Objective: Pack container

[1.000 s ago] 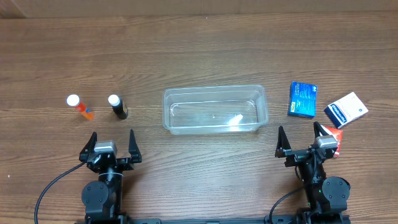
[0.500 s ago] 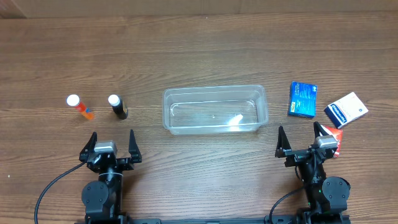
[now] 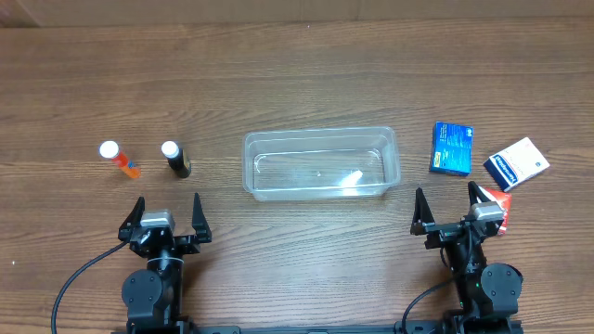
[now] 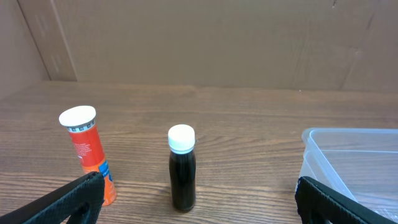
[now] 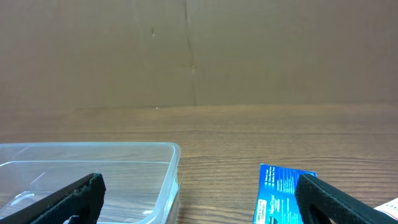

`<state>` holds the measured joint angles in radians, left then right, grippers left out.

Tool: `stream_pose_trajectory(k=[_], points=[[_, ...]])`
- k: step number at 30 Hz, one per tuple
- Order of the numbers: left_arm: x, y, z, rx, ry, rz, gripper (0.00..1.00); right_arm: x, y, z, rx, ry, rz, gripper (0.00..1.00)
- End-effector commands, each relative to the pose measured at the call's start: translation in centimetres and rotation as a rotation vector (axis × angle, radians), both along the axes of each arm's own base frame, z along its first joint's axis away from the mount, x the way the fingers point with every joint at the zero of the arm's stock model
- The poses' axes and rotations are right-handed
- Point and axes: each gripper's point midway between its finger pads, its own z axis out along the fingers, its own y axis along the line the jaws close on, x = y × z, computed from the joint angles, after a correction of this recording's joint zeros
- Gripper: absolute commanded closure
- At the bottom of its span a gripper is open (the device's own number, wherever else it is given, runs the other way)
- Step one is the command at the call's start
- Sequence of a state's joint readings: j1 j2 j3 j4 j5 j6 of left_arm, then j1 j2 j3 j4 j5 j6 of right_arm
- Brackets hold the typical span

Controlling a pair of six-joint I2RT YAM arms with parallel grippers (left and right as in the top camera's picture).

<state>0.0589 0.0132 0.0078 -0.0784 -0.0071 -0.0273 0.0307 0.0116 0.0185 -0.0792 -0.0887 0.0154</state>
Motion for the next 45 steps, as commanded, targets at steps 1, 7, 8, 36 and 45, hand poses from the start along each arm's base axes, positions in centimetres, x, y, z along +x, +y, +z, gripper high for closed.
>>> stream_pose_trajectory(k=[1,7,8,36,45], points=[[-0.01,-0.21,0.07,-0.021,-0.008,-0.01,0.0,0.04,-0.23,-0.21,0.004,-0.002,-0.012,0.0],[-0.01,-0.21,0.07,-0.021,-0.008,-0.01,0.0,0.04,-0.23,-0.2,0.004,-0.002,-0.012,0.0],[-0.01,-0.21,0.07,-0.021,-0.008,-0.01,0.0,0.04,-0.23,-0.21,0.004,-0.002,-0.012,0.0],[-0.01,0.05,0.26,-0.012,-0.015,0.004,0.0,0.04,-0.22,-0.2,0.005,-0.002,-0.012,0.0],[-0.05,0.4,0.16,-0.003,-0.011,0.024,0.0,0.02,-0.1,-0.24,0.013,0.0,-0.005,0.0]])
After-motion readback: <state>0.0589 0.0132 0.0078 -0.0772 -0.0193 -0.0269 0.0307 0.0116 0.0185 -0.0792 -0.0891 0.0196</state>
